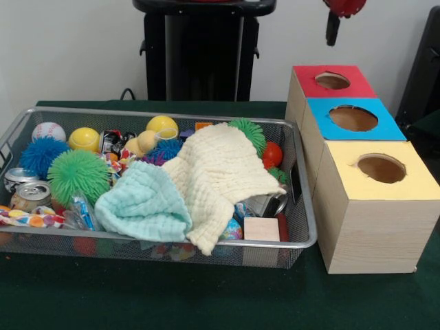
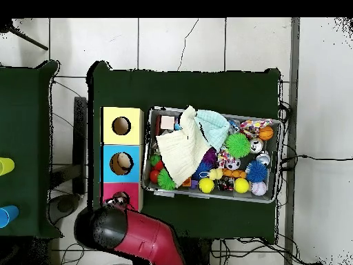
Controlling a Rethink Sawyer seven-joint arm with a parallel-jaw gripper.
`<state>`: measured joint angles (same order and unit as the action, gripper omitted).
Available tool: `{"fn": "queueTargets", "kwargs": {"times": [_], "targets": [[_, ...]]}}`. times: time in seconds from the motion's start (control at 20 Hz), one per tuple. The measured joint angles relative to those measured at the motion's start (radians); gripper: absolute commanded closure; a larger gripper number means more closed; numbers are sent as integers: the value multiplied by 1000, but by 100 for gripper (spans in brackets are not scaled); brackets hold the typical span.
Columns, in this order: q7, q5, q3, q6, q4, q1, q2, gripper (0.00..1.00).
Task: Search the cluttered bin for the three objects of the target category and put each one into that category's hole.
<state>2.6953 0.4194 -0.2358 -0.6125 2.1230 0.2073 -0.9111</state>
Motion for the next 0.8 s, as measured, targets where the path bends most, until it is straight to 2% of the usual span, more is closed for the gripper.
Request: {"fn": "queueTargets", "kwargs": {"times": [0.25, 0.3, 0.4, 0.5, 0.8], "targets": [[0, -115, -84, 102, -49, 30, 43, 100], [0, -168, -114, 166, -70, 36, 73, 100], [0, -195, -127, 204, -79, 34, 91, 100], [0, -252, -151, 284, -105, 16, 135, 100], [0, -314, -177, 327, -154, -32, 206, 100]]}}
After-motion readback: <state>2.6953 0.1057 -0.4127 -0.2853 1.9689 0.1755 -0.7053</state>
